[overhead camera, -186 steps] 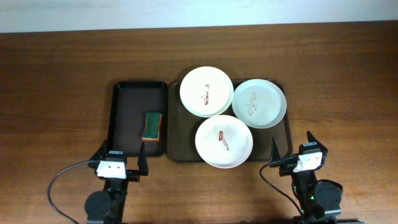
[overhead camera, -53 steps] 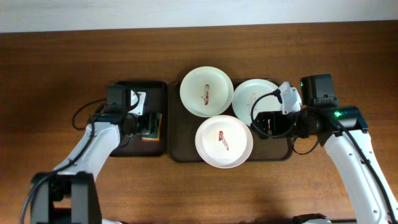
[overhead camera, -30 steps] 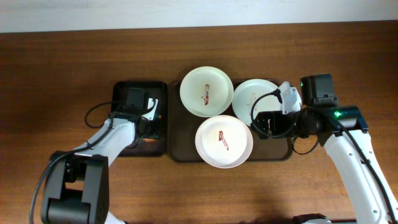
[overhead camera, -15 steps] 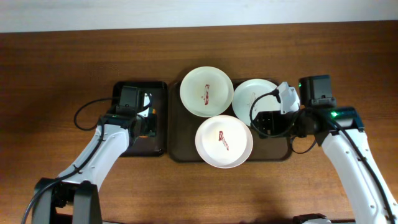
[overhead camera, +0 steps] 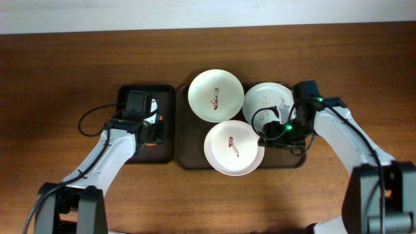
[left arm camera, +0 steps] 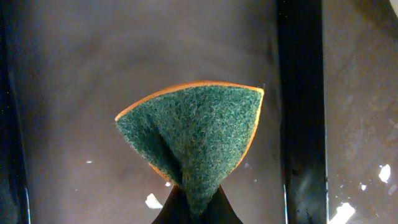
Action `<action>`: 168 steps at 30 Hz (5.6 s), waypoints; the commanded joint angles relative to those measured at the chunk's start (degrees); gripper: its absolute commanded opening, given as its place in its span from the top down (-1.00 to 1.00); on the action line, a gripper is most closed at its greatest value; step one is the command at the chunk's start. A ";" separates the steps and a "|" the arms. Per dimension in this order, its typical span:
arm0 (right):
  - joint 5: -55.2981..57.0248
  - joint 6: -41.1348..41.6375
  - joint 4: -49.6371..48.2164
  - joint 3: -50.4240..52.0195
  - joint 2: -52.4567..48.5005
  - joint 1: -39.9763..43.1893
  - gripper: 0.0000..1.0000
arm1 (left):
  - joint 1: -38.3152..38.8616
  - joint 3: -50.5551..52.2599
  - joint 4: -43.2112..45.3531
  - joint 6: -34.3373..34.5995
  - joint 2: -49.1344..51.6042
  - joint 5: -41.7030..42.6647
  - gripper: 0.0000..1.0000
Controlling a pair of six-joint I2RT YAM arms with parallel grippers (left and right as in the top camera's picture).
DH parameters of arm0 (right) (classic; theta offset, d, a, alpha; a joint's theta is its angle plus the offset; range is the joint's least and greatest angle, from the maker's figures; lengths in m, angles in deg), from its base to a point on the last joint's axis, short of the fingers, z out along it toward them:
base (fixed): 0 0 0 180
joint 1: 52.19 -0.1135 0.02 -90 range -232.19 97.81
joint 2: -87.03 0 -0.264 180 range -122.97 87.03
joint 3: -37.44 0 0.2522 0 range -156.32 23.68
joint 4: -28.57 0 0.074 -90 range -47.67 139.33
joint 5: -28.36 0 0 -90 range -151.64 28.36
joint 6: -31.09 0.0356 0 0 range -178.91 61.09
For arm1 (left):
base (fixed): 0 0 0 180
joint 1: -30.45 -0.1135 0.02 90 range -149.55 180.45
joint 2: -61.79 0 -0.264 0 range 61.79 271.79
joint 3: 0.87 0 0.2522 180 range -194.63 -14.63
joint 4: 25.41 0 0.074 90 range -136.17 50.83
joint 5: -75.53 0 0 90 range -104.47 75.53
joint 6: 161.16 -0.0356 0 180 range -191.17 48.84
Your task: Clean dirty plates on tray and stack at the side
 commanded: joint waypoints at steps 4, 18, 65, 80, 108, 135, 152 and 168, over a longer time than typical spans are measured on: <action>-2.60 -0.37 -1.27 0.42 -4.42 -1.03 -0.18 | 0.02 -0.39 0.35 0.59 4.17 -0.37 0.96; 4.94 3.78 -6.25 2.86 -4.85 -3.72 0.16 | 0.02 -0.39 2.01 0.57 7.89 1.36 0.38; 2.58 3.74 -9.07 3.52 -4.85 -3.72 0.92 | -0.04 -1.05 12.57 0.52 -15.89 0.46 1.00; 2.58 3.74 -9.31 3.52 -4.85 -3.72 0.92 | -0.04 -1.05 21.24 -1.18 -27.23 0.46 1.00; 2.58 3.74 -9.29 3.52 -4.85 -3.72 0.92 | -0.04 -1.05 26.97 -1.18 -38.77 0.50 1.00; 2.58 3.74 -9.27 3.52 -4.85 -3.72 0.92 | -0.04 -1.05 22.62 -1.16 -30.05 0.50 1.00; 2.56 3.74 -9.27 3.52 -4.85 -3.72 0.92 | -0.02 -1.05 10.29 -1.16 -10.25 0.50 1.00; 2.56 3.74 -9.27 3.52 -4.85 -3.72 0.92 | -0.02 -1.05 5.22 -1.16 -2.97 2.32 1.00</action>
